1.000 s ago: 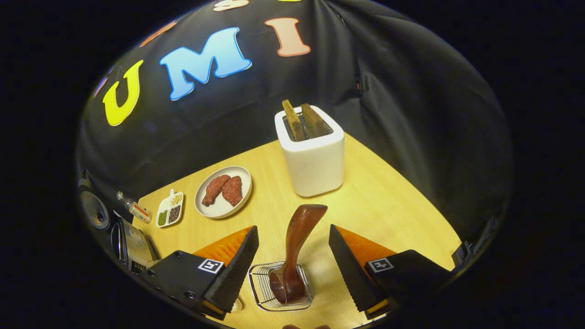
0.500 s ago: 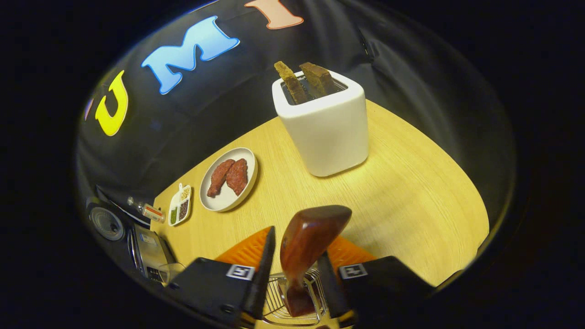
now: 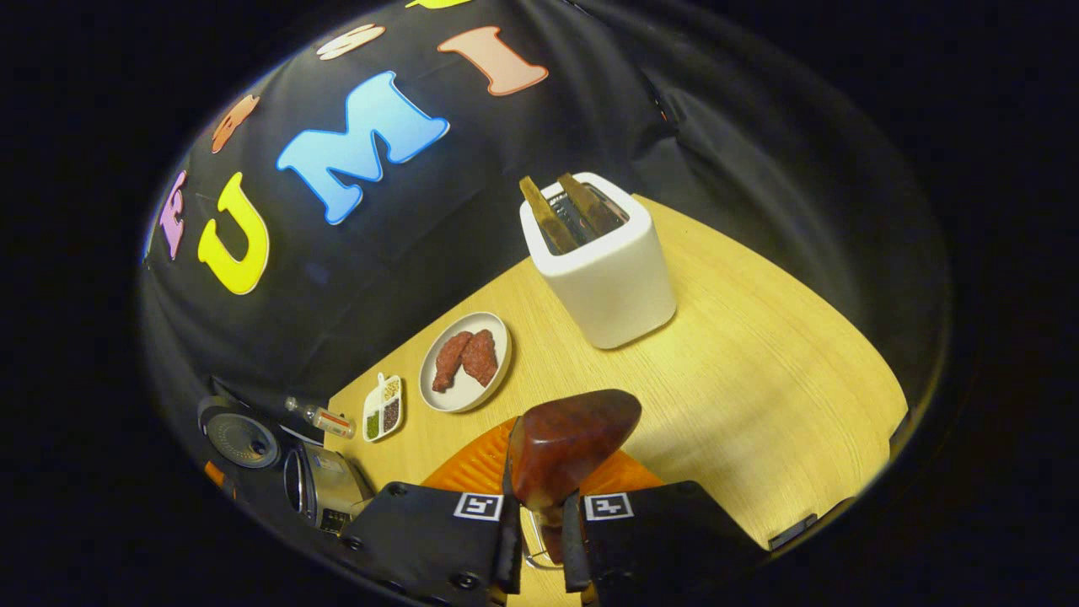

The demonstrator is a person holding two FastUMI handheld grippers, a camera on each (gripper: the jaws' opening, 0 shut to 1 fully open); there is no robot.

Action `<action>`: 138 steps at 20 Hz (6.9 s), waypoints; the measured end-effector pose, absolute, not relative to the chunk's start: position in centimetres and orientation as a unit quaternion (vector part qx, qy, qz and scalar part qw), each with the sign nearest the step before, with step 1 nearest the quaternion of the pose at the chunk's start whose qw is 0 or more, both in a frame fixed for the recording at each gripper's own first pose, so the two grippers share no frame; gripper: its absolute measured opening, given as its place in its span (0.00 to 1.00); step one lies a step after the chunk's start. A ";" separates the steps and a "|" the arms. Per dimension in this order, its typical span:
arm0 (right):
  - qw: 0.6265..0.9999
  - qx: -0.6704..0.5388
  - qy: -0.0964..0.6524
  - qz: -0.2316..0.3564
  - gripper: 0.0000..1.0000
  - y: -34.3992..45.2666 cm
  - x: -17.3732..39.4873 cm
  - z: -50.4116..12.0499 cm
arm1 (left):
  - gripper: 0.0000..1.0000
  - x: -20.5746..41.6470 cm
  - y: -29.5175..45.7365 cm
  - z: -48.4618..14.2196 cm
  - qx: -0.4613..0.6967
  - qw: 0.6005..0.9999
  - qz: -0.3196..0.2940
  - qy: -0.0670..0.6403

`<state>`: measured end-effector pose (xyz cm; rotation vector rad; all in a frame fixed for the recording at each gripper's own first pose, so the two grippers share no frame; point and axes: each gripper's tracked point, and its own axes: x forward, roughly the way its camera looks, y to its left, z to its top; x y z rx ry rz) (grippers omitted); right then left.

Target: Close the left gripper, press the button to open the rice cooker; take a wooden spoon from the chopstick holder with the right hand, scoop a spoonful of rice and pour it into the rice cooker, then put the wooden spoon back into the chopstick holder.

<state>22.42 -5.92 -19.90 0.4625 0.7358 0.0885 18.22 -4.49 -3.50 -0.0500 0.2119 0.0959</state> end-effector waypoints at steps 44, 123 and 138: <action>0.930 0.013 0.340 0.141 0.18 16.4 17.2 -21.2 | 0.92 4.6 19.0 -13.5 -0.068 0.979 0.150 0.124; 0.838 0.243 0.384 0.302 0.21 48.2 20.8 -13.6 | 0.94 1.6 27.5 -15.2 -0.099 0.961 0.233 0.109; 0.877 0.005 0.255 0.407 0.21 52.4 17.5 -15.0 | 0.94 -0.2 27.5 -16.2 -0.103 0.956 0.250 0.117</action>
